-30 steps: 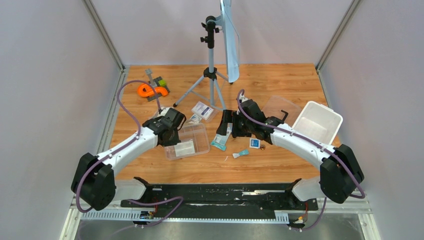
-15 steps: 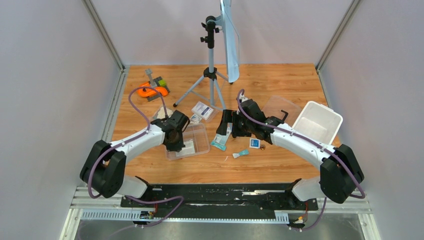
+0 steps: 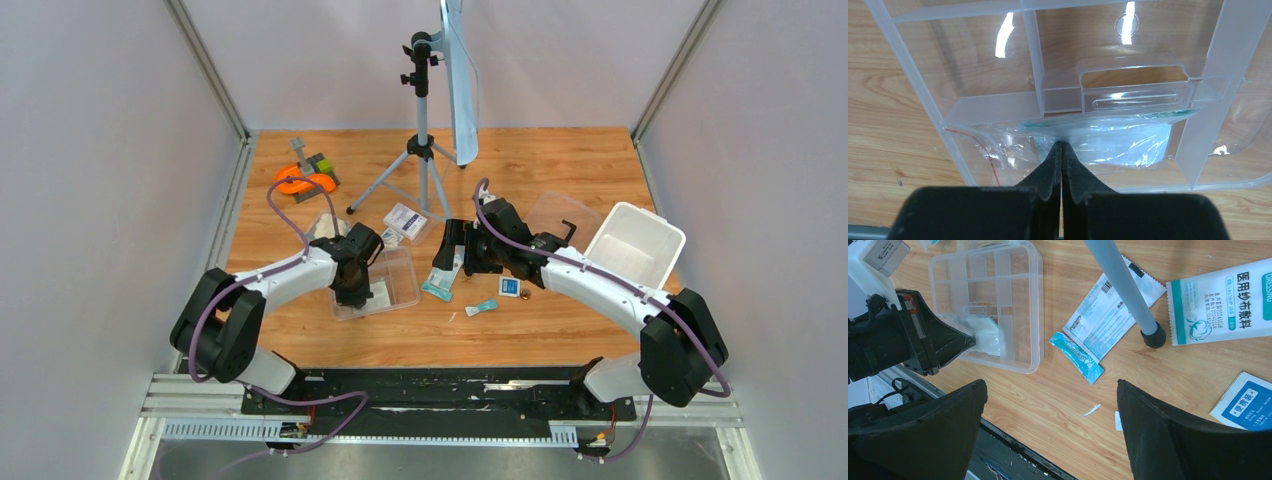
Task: Organize the medicine kit
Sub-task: Adjust the medical item in the medicine box compartment.
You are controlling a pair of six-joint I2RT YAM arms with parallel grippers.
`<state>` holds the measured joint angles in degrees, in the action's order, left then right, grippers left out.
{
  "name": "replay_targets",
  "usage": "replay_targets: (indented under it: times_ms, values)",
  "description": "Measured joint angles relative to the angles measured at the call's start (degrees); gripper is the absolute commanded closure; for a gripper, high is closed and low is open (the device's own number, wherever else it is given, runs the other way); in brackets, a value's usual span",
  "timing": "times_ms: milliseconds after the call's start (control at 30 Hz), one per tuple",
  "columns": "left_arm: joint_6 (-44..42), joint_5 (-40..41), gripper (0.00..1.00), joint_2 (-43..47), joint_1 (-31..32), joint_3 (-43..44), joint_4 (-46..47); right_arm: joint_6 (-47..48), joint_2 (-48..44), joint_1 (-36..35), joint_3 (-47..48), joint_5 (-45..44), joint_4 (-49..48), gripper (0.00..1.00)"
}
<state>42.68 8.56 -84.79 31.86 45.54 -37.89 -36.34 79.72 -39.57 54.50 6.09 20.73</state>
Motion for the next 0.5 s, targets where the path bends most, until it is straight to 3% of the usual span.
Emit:
replay_targets:
  times_ms: [500]
  values:
    - [-0.4,-1.5,1.00,3.4,-0.1,-3.1,2.6,0.0,0.0,0.0,0.0,0.0,0.0,0.01]
